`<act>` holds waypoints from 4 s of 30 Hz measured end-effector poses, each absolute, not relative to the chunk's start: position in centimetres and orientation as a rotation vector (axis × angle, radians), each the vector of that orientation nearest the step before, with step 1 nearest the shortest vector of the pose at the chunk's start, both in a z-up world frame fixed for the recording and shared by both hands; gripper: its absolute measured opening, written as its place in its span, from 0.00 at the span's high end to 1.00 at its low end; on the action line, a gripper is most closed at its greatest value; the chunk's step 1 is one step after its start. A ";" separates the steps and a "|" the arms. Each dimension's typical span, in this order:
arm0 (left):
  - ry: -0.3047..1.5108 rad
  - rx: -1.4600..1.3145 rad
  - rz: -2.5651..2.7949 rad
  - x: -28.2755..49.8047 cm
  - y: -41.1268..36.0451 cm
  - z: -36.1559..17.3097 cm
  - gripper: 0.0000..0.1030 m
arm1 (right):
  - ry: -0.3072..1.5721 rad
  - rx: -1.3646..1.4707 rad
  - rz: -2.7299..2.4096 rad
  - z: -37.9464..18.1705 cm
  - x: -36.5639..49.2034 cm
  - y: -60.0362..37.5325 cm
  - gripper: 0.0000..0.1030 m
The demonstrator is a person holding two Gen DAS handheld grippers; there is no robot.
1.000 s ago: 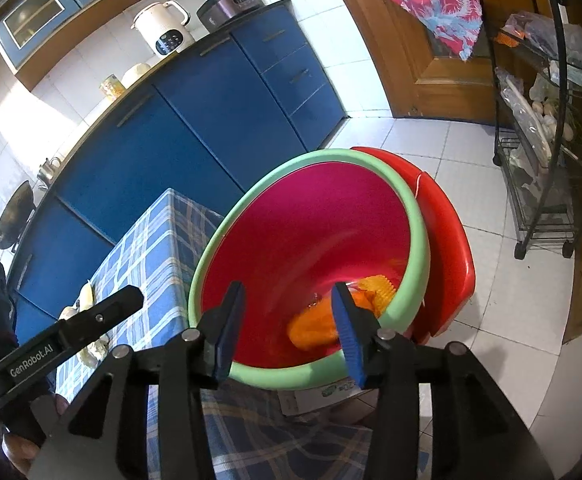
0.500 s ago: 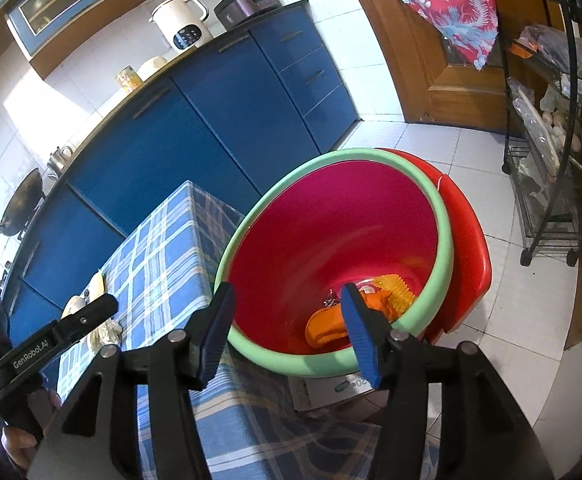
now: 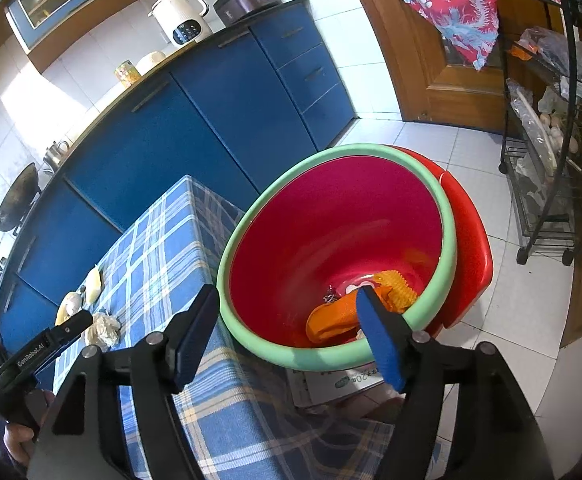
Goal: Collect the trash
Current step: 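Move the left tool to the crumpled white plastic bag and grasp it, then grasp the blue plastic scoop with the right tool while the left tool holds the crumpled bag, then carry the crumpled bag and blue scoop in both tools over the red bin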
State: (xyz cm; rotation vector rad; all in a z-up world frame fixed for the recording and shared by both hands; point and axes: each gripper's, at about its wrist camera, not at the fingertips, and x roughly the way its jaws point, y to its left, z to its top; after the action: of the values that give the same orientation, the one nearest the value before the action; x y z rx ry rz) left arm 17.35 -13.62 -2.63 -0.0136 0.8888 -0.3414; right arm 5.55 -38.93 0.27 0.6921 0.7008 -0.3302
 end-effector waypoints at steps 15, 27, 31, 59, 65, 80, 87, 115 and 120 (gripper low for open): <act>0.983 -0.010 -0.240 20.9 -11.5 -6.7 0.28 | 0.713 0.676 -0.333 0.3 6.0 -38.6 0.27; 0.969 -0.095 -0.289 20.6 -9.8 -6.8 0.65 | 0.709 0.650 -0.308 1.4 6.6 -37.3 0.27; 0.944 -0.119 -0.279 20.0 -8.1 -6.0 0.66 | 0.704 0.629 -0.283 2.2 7.2 -36.0 0.27; 0.822 -0.241 -0.052 21.5 5.2 -5.1 0.65 | 0.820 0.398 0.036 3.5 21.3 -18.2 0.33; 0.817 -0.262 -0.049 21.8 5.8 -5.7 0.65 | 0.872 0.365 0.078 1.6 24.8 -15.6 0.41; 0.821 -0.287 -0.047 21.8 6.6 -6.0 0.65 | 0.926 0.320 0.118 -1.2 28.7 -11.8 0.49; 0.820 -0.285 -0.046 21.8 6.5 -5.9 0.65 | 0.911 0.316 0.105 -1.5 29.1 -11.6 0.52; 0.826 -0.265 -0.033 22.1 6.3 -6.3 0.65 | 0.804 0.401 0.010 1.7 24.5 -16.8 0.79; 0.815 -0.253 -0.031 21.9 6.0 -6.2 0.65 | 0.764 0.427 -0.043 3.0 22.2 -19.6 0.79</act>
State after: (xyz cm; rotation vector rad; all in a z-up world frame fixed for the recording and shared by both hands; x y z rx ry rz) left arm 21.94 6.04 -6.18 -0.2530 0.8151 -0.0310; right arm 22.23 -19.62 2.99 0.4273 0.7640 -0.0427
